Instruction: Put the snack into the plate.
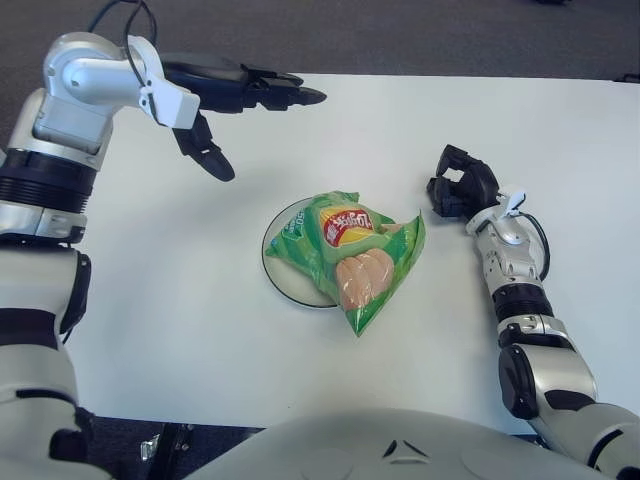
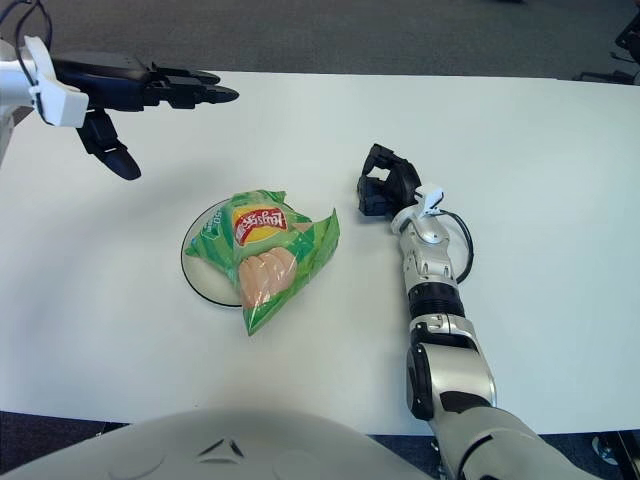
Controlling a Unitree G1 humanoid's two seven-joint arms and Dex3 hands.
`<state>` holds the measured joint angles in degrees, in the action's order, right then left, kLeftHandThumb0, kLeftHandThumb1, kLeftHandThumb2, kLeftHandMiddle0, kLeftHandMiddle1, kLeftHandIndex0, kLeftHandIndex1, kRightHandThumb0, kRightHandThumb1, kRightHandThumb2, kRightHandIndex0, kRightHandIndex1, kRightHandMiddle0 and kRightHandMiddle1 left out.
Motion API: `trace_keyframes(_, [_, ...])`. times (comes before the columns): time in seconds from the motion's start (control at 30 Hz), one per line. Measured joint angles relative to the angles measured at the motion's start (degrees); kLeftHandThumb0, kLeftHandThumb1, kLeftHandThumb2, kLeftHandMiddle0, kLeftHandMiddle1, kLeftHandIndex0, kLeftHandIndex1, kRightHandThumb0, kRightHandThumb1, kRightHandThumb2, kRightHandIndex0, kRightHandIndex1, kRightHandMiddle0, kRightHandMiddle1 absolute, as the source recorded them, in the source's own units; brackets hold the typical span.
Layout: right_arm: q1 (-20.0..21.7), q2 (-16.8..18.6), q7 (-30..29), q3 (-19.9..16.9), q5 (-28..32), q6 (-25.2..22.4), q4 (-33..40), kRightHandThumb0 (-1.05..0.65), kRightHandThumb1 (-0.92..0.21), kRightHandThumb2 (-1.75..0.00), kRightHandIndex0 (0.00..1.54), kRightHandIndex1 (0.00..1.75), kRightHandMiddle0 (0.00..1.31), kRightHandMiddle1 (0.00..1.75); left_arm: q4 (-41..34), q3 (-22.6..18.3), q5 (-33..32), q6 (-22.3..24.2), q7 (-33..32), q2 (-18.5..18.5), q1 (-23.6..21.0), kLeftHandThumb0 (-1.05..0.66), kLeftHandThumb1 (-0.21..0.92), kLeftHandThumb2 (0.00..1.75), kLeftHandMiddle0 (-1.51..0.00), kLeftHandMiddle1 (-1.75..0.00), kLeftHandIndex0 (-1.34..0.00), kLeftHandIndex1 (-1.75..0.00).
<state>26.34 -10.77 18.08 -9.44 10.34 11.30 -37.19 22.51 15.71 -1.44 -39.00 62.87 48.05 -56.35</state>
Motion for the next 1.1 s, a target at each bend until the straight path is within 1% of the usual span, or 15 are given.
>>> trace_keyframes(0.03, [0.00, 0.00, -0.02, 0.00, -0.02, 0.00, 0.01, -0.52, -0.23, -1.43, 1.34, 1.75, 0.69, 1.75, -0.08, -0.22, -0.13, 0.24, 0.22, -0.01, 0.09, -0.76, 0.52, 0.71, -0.08, -0.04, -0.09, -0.06])
trace_keyframes(0.07, [0.22, 0.07, -0.07, 0.01, -0.06, -0.01, 0.08, -0.52, -0.23, -1.43, 1.34, 1.75, 0.69, 1.75, -0.69, -1.62, 0.23, 1.43, -1.44, -0.02, 1.23, -0.54, 0.39, 0.90, -0.14, -0.19, -0.08, -0.44])
trace_keyframes(0.1, [0.64, 0.08, -0.09, 0.00, -0.06, 0.07, 0.29, -0.52, -0.23, -1.43, 1.34, 1.75, 0.69, 1.75, -1.23, -2.87, 0.22, 2.24, -3.70, -0.24, 2.34, -0.40, 0.29, 1.06, -0.13, -0.39, -0.05, -0.72])
trace_keyframes(0.13, [0.75, 0.11, -0.12, 0.01, -0.07, 0.22, 0.58, -0.52, -0.23, -1.43, 1.34, 1.75, 0.69, 1.75, -1.72, -4.44, 0.27, 3.45, -6.38, -0.45, 3.67, -0.39, 0.25, 1.12, -0.12, -0.57, -0.03, -0.93])
trace_keyframes(0.23, [0.79, 0.12, -0.14, -0.01, -0.10, 0.22, 0.98, -0.51, -0.23, -1.42, 1.34, 1.75, 0.69, 1.75, -2.78, -8.03, 0.66, 7.69, -13.78, -1.62, 7.55, -0.42, 0.26, 1.15, -0.14, -0.85, -0.02, -1.20])
trace_keyframes(0.27, [0.74, 0.11, -0.16, -0.02, -0.10, 0.20, 1.04, -0.51, -0.23, -1.42, 1.34, 1.75, 0.68, 1.75, -3.17, -9.09, 0.82, 9.12, -16.01, -2.22, 8.86, -0.43, 0.28, 1.15, -0.17, -0.94, -0.06, -1.27])
trace_keyframes(0.43, [0.34, 0.13, -0.22, -0.14, -0.08, -0.04, 1.46, -0.51, -0.23, -1.42, 1.34, 1.75, 0.68, 1.75, -4.72, -14.04, 1.58, 13.37, -28.25, -7.07, 17.23, -0.46, 0.34, 1.13, -0.27, -1.16, -0.17, -1.44])
trace_keyframes(0.5, [-0.05, 0.15, -0.22, -0.19, -0.04, -0.30, 1.52, -0.51, -0.23, -1.42, 1.34, 1.75, 0.68, 1.75, -5.60, -15.91, 1.81, 15.18, -33.13, -9.74, 21.35, -0.43, 0.49, 0.99, -0.33, -1.27, -0.30, -1.55])
trace_keyframes(0.53, [-0.33, 0.17, -0.20, -0.23, 0.00, -0.34, 1.59, -0.51, -0.23, -1.42, 1.34, 1.75, 0.68, 1.75, -5.76, -16.95, 1.75, 16.06, -35.92, -11.57, 23.69, -0.34, 0.49, 1.00, -0.37, -1.32, -0.31, -1.59])
trace_keyframes(0.57, [-0.57, 0.15, -0.18, -0.27, 0.06, -0.41, 1.58, -0.51, -0.23, -1.42, 1.35, 1.75, 0.68, 1.75, -5.15, -17.77, 1.39, 16.30, -37.69, -13.21, 25.01, -0.22, 0.48, 1.03, -0.43, -1.40, -0.34, -1.64])
trace_keyframes(0.63, [-0.85, 0.10, -0.14, -0.40, 0.19, -0.48, 1.58, -0.51, -0.23, -1.42, 1.35, 1.75, 0.68, 1.75, -2.09, -19.70, -1.35, 16.71, -40.23, -17.47, 27.12, -0.10, 0.41, 1.14, -0.53, -1.53, -0.37, -1.70])
trace_keyframes(0.7, [-1.03, 0.07, -0.14, -0.52, 0.25, -0.44, 1.59, -0.51, -0.23, -1.42, 1.35, 1.75, 0.68, 1.75, 0.85, -21.84, -5.89, 18.27, -40.36, -20.98, 28.42, -0.05, 0.36, 1.22, -0.58, -1.60, -0.39, -1.71])
trace_keyframes(0.8, [-1.15, 0.04, -0.15, -0.63, 0.27, -0.40, 1.65, -0.51, -0.23, -1.42, 1.36, 1.75, 0.68, 1.75, 2.32, -24.55, -12.54, 22.78, -39.74, -25.12, 30.04, -0.03, 0.26, 1.34, -0.67, -1.70, -0.48, -1.63])
trace_keyframes(0.9, [-1.19, 0.04, -0.21, -0.69, 0.28, -0.40, 1.74, -0.51, -0.23, -1.42, 1.36, 1.75, 0.68, 1.75, 1.95, -25.99, -16.36, 25.99, -39.51, -27.61, 30.28, -0.02, 0.19, 1.41, -0.72, -1.73, -0.55, -1.58])
trace_keyframes(1.1, [-1.16, 0.17, -0.56, -0.63, 0.23, -0.42, 1.86, -0.52, -0.23, -1.42, 1.36, 1.75, 0.69, 1.75, -2.65, -27.36, -18.10, 28.82, -41.55, -30.43, 31.28, -0.02, 0.09, 1.51, -0.79, -1.74, -0.67, -1.51])
